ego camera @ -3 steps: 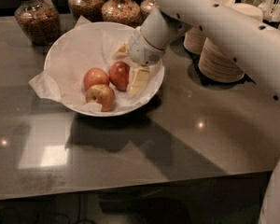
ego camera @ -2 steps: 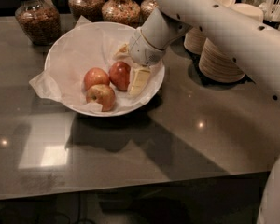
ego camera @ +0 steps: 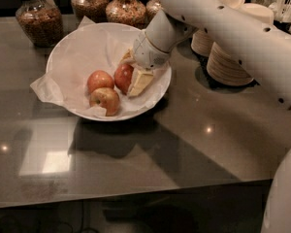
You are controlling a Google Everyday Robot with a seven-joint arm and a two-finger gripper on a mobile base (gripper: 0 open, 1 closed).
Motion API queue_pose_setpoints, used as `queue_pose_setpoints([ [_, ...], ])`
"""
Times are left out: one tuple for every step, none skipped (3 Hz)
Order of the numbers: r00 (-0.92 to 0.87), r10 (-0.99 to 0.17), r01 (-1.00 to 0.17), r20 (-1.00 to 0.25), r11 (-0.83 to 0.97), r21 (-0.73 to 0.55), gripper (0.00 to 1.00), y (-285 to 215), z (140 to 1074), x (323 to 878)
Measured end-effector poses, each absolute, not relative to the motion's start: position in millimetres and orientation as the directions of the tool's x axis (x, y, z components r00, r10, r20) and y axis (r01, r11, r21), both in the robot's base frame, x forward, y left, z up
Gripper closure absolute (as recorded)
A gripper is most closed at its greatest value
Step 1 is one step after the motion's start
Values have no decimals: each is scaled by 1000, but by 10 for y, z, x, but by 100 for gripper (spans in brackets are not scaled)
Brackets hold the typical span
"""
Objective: Pick apple from white bowl
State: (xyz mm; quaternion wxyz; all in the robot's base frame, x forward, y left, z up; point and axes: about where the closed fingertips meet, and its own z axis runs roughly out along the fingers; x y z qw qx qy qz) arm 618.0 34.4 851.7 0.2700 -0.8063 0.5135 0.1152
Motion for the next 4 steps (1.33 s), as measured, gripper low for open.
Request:
queue_pose_setpoints([
  [446,-766,-890,-463,-327,-317,89,345,8517,6180],
  [446,-766,-890,-463,-327,-317,100,345,8518,6179],
  [444,-743,-887,-501,-286,-362,100,378,8711,6125],
  [484,-680,-857,-550,-240,-456,100,400,9155,6016],
])
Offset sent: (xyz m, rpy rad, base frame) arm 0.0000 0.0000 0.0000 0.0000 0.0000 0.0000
